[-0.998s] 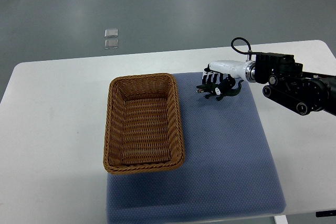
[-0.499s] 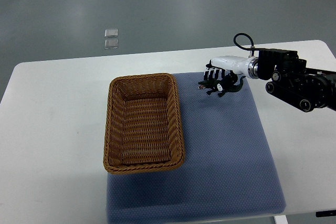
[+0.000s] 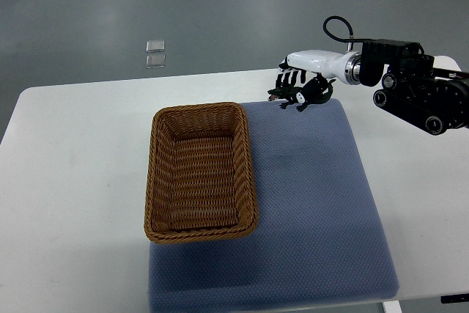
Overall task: Place crocodile in brown basket with right hand
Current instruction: 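Carry the crocodile over the wicker basket with the right hand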
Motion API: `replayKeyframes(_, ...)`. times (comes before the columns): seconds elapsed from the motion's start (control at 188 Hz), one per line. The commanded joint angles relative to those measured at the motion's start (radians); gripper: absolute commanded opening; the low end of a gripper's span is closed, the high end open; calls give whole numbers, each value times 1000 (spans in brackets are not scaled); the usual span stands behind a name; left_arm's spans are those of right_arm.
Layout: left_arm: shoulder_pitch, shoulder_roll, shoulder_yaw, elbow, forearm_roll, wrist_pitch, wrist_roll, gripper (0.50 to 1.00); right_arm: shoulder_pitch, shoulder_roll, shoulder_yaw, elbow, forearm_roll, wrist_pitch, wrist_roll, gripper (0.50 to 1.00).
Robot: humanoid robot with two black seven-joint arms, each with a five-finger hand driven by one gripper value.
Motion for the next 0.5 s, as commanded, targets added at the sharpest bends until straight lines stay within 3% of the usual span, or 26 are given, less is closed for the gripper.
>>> replayKeyframes(0.0, 1, 0, 0, 0, 0, 0, 0, 1000, 37, 1, 2, 62, 1, 0, 5, 500)
replayKeyframes(0.159, 0, 0, 0, 0, 0, 0, -1, 1000, 74, 43, 0, 108, -1, -1, 6, 500)
replayKeyframes(0.494, 0, 0, 0, 0, 0, 0, -1, 1000, 151, 231, -81, 123, -21, -23, 20, 500)
